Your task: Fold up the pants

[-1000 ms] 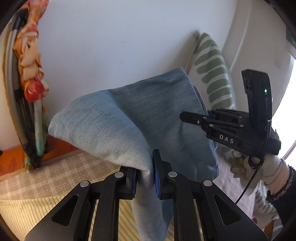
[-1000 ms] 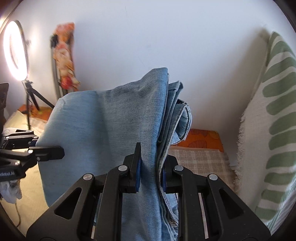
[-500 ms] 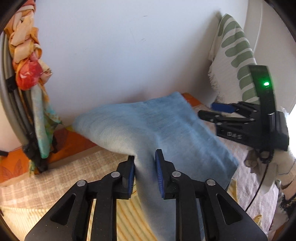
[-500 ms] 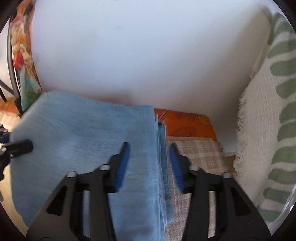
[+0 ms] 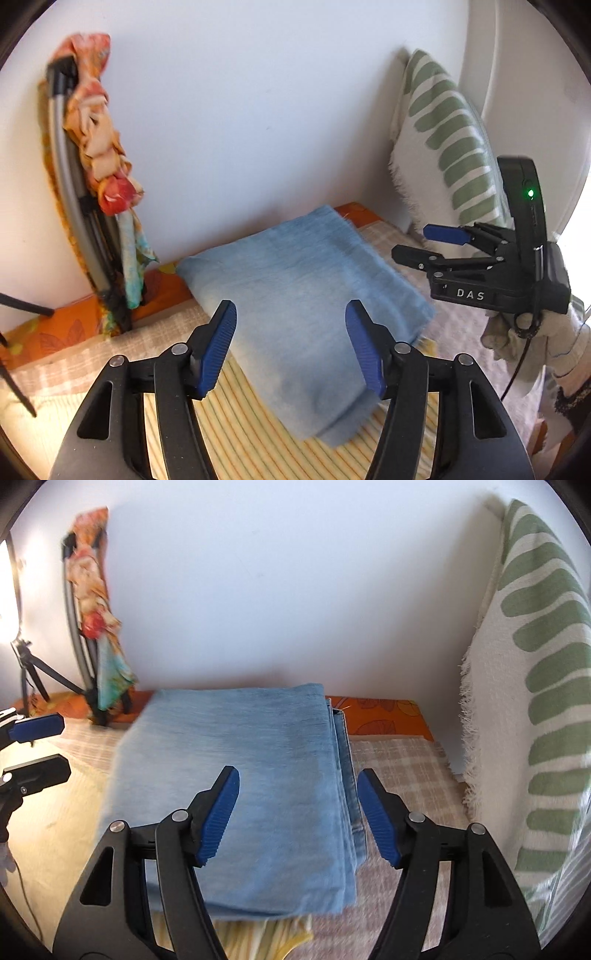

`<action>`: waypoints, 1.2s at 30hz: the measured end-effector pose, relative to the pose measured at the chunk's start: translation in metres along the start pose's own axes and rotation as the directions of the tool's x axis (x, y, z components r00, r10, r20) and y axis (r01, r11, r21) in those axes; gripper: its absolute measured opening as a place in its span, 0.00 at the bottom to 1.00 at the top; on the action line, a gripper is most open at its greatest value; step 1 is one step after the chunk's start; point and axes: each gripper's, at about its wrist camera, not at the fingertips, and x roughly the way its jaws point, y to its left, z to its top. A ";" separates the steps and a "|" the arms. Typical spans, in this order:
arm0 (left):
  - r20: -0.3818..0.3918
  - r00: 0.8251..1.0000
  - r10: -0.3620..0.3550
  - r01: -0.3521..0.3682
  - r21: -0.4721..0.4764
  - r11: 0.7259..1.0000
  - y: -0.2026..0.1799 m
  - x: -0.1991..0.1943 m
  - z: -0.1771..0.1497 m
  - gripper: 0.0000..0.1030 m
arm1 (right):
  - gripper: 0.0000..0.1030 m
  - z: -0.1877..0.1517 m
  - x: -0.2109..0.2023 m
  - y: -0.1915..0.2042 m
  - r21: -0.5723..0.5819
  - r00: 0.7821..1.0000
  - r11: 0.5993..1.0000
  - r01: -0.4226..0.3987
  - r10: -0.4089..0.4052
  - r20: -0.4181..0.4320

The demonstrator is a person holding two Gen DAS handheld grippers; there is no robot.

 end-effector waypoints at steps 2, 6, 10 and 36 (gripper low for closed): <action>0.014 1.000 -0.005 0.005 -0.008 1.000 0.002 -0.018 -0.004 0.60 | 0.70 -0.002 -0.014 0.001 0.009 1.000 1.000 0.003 -0.004 0.014; 0.035 0.999 -0.011 0.011 -0.001 1.000 -0.010 -0.039 -0.006 0.60 | 0.71 -0.006 -0.045 0.002 0.030 0.999 1.000 0.002 -0.003 0.035; 0.059 0.998 -0.016 0.016 0.004 1.000 -0.022 -0.065 -0.011 0.67 | 0.75 -0.013 -0.077 0.003 0.043 0.998 0.999 0.000 -0.003 0.063; 0.157 0.976 0.154 -0.159 0.024 0.987 -0.053 -0.204 -0.066 0.81 | 0.92 -0.075 -0.228 0.073 -0.003 0.984 1.000 -0.019 0.019 0.176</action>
